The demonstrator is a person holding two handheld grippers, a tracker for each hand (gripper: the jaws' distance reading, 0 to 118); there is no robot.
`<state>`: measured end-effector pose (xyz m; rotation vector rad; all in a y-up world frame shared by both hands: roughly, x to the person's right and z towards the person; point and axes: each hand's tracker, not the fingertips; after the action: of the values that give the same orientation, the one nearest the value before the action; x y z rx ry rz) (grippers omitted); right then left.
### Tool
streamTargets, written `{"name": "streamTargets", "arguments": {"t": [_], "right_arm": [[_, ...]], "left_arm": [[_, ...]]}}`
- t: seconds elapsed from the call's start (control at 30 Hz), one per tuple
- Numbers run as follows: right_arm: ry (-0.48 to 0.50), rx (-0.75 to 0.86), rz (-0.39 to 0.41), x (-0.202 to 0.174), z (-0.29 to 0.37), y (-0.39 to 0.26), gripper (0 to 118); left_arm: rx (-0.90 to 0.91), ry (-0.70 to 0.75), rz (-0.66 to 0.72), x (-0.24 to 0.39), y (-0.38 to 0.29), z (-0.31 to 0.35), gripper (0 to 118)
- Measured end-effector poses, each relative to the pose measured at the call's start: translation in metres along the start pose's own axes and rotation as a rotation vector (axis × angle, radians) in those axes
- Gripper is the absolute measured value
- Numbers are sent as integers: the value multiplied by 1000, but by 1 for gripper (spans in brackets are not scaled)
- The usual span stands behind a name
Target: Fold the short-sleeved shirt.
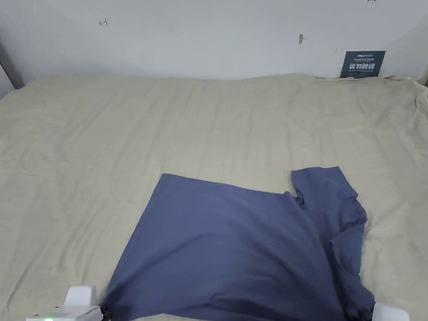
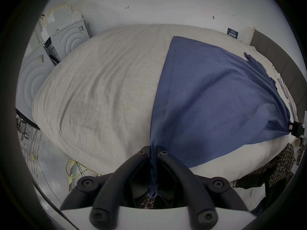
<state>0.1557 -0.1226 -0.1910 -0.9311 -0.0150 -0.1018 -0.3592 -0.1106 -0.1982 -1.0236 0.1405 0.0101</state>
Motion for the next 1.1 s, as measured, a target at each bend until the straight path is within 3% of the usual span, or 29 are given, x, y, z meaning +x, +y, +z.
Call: {"name": "streamTargets", "arguments": {"t": [0.1,0.2,0.33,0.4,0.7,0.83,0.9,0.97,1.03,1.1], "right_arm": [[-9,5,4,-2,1,0,2],[-11,-4,4,-5,9,8,10],[30,69,-14,-6,33,23,91],[29,142,-21,-9,51,36,97],[57,427,18,-23,127,96,97],[22,520,49,-28,149,109,87],[20,546,45,-29,155,112,69],[5,574,53,-31,160,114,44],[-31,610,81,-33,162,115,39],[-61,633,94,-34,162,115,8]], "left_arm": [[-11,14,4,4,3,3,6],[-28,29,-39,11,8,9,20],[32,38,-56,19,19,27,92],[105,27,-46,24,31,45,103],[431,-71,-17,51,97,125,111],[575,-67,-11,65,113,146,109],[628,-58,-26,73,116,152,99],[669,-64,-51,81,117,155,69],[690,-74,-69,88,117,156,64],[684,-108,-80,92,120,153,27]]}}
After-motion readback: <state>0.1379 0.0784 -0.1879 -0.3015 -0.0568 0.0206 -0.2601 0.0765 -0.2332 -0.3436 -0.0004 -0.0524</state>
